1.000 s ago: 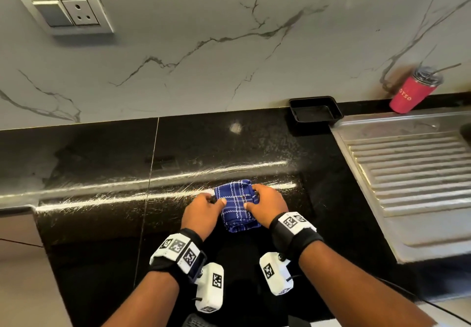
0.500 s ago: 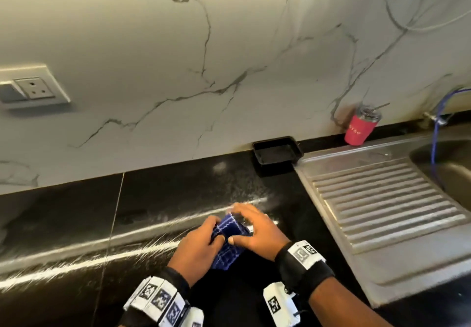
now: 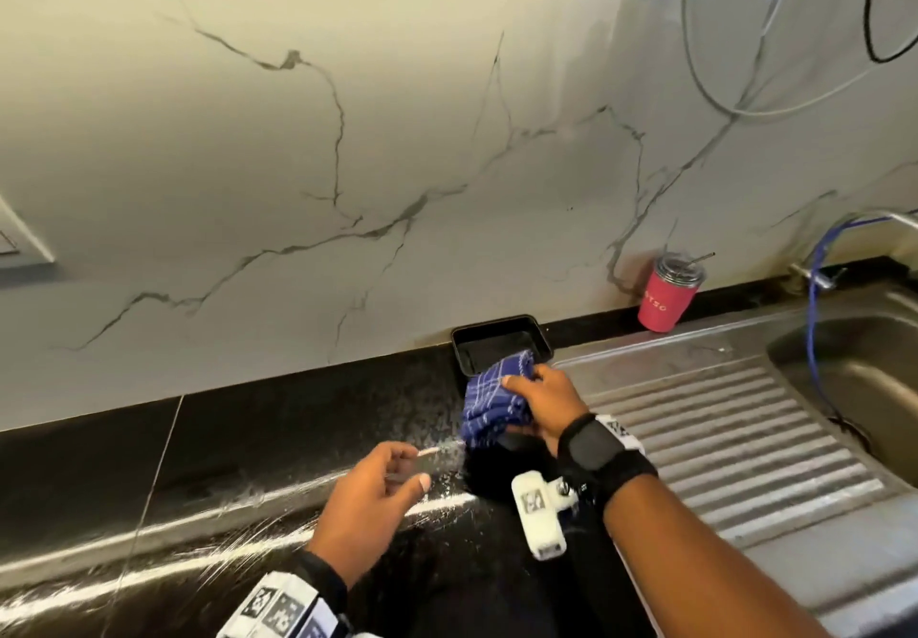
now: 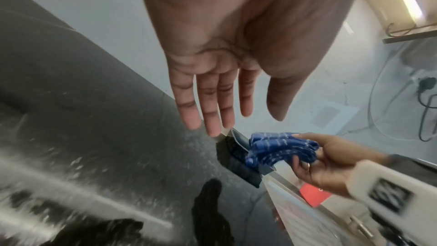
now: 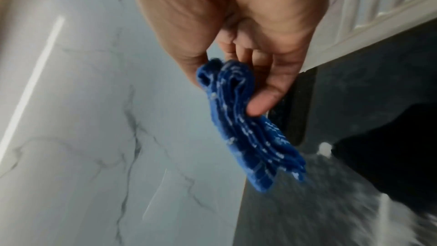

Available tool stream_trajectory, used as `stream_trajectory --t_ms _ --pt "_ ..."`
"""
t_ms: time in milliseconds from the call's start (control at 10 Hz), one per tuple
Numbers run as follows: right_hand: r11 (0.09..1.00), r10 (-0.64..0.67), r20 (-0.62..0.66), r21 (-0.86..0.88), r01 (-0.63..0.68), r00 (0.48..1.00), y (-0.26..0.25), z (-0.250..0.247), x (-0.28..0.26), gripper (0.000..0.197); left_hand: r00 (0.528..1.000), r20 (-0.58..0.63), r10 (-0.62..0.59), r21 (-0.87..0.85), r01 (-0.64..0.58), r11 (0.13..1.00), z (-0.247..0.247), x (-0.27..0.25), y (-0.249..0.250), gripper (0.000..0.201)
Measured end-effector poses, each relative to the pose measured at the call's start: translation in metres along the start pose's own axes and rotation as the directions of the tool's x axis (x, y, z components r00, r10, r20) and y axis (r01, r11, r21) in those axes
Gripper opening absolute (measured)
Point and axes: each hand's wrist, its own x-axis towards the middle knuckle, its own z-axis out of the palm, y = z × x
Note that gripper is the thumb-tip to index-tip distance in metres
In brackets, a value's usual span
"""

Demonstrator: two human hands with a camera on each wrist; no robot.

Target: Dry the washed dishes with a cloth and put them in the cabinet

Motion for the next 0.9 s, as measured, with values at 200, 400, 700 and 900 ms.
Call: stream_trajectory --t_ms 200,400,700,900 --pt "0.985 0.122 0.028 0.119 -0.125 0.992 -0.052 0.004 0.077 0.016 0.985 0.036 -0.168 -0.044 0.169 0.985 0.0 -0.01 -0.03 0.008" --pt "0.94 0.094 -0.141 -0.313 -0.134 0.986 -0.044 -0.011 0.128 0.031 0.975 -0.051 -0.217 -0.034 0.216 0.976 -0.004 -0.015 -0.038 0.011" --pt "0.872 -0.12 -0.113 -0.486 0.051 0.986 -0.022 -0.02 0.079 0.03 0.988 -0.069 -0.14 0.002 0.14 0.99 0.007 -0.029 -0.031 0.007" --pt "0.925 -0.148 -0.036 -0.359 0.125 0.988 0.013 0.004 -0.017 0.015 0.99 -0.107 -0.089 -0.028 0.086 0.996 0.006 -0.06 -0.04 0.007"
